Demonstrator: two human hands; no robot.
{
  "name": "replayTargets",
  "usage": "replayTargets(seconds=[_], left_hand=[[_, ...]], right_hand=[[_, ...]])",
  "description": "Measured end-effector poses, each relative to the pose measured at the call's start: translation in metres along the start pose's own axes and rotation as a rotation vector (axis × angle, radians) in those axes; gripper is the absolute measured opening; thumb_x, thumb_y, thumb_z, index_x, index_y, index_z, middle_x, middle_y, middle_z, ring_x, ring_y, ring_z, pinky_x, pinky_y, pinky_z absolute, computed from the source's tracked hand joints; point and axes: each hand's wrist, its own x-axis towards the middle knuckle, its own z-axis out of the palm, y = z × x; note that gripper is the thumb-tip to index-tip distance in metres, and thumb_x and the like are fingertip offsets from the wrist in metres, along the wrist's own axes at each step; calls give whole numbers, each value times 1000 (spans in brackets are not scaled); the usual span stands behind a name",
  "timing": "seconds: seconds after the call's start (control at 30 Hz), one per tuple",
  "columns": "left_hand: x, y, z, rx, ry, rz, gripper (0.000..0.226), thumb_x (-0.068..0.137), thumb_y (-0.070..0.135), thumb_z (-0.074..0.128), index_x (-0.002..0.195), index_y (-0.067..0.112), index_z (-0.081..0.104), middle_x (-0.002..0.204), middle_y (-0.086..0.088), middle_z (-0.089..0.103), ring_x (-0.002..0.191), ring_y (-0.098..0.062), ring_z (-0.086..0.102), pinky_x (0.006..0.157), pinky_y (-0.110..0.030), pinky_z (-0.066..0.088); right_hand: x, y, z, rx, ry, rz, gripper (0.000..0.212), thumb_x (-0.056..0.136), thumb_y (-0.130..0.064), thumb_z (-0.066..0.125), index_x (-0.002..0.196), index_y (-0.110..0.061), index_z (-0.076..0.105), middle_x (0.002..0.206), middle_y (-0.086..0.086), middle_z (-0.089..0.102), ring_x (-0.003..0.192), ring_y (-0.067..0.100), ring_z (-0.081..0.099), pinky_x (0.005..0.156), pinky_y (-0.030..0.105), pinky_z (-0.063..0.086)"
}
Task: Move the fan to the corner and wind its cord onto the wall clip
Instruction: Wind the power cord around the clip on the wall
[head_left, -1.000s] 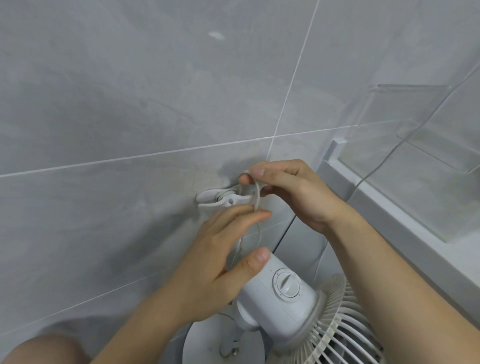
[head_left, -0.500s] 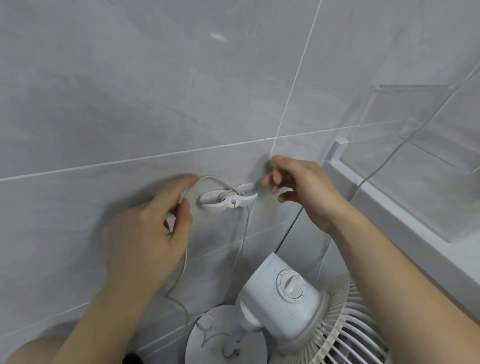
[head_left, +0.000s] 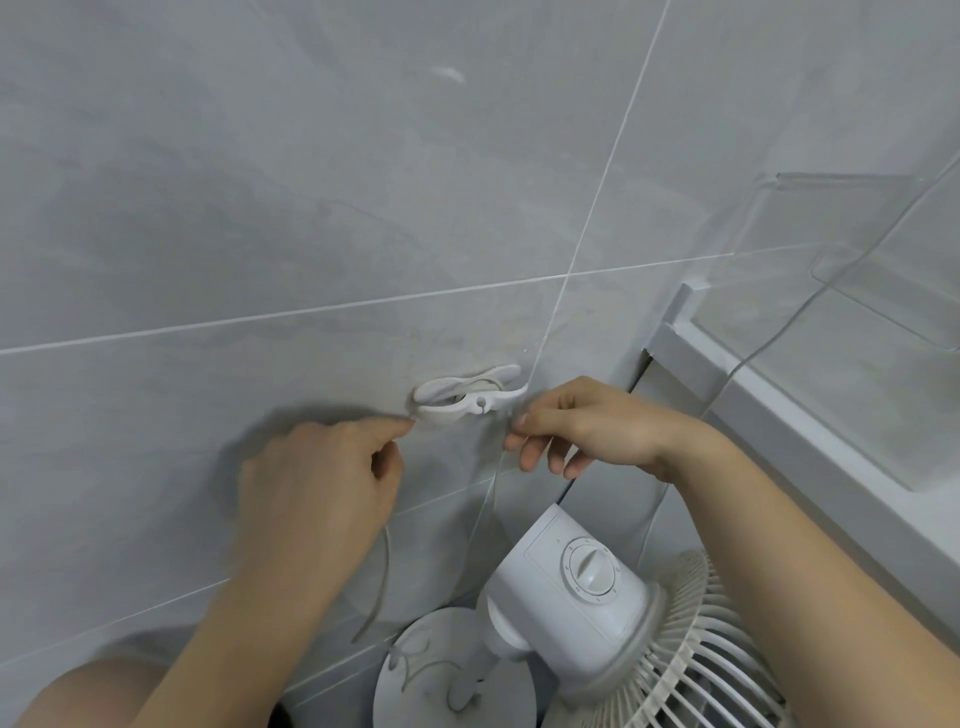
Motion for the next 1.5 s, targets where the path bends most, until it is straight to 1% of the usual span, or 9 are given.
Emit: replayTargets(seconds=[0.27,0.47,0.6,0.73,0.9,1.03,1.13,1.37,1.5], left_hand=[[-2,10,33,-163,-56,9,27,86,36,67,110,47,70,83,7,77,87,-30,72,69,-40,58],[-4,20,51,-229,-5,38,14,82,37,73,96,38,72,72,5,73,74,-29,70,59,-35,55],[-2,21,58,-358,1,-7,10,80,39,76,89,37,73,73,11,70,62,-17,63,58,-28,50],[-2,23,61,-531,-34,57,9,82,37,68,84,29,72,68,14,65,54,-12,56,56,-32,51],[-6,30,53,-791,-217,18,11,87,22,63,86,27,73,73,10,69,58,-10,57,57,-26,47],[-5,33,48,-978,-341,-132,24,82,14,64,97,28,75,94,15,77,80,-20,68,76,-31,55],[-3,34,42,-1075,-396,-183,30,80,9,62,100,28,75,98,10,78,83,-10,71,79,-25,56],[-2,35,38,-1097,-444,-177,43,85,-9,60,99,29,74,100,9,78,88,-7,71,74,-14,51],[-2,34,35,-1068,-459,-147,37,84,1,64,100,33,74,103,13,77,93,-11,71,80,-25,54]], right_hand=[[7,8,-1,-20,-26,11,23,101,-30,59,110,-17,77,90,-1,78,75,14,60,76,32,54],[8,14,0,-82,-65,25,22,99,-28,61,114,-22,76,105,2,79,80,10,61,80,29,55],[12,18,3,-124,-96,22,24,99,-25,61,117,-23,75,108,-1,79,85,9,63,84,30,57],[16,18,7,-165,-131,-6,26,98,-26,64,122,-25,74,111,-3,78,89,7,64,86,31,57],[17,19,7,-167,-130,-21,26,97,-25,66,122,-27,74,111,-3,78,90,8,64,87,33,58],[17,20,8,-155,-127,-22,23,95,-23,68,117,-26,76,105,-7,77,89,8,64,86,31,58],[18,20,8,-158,-126,-25,21,95,-21,68,114,-24,77,100,-10,75,87,7,63,83,30,57],[20,21,9,-172,-141,-22,19,95,-22,66,112,-24,76,99,-9,75,86,8,63,83,31,57],[22,22,8,-185,-125,-33,16,97,-25,66,107,-22,78,97,-10,76,84,7,61,80,28,56]])
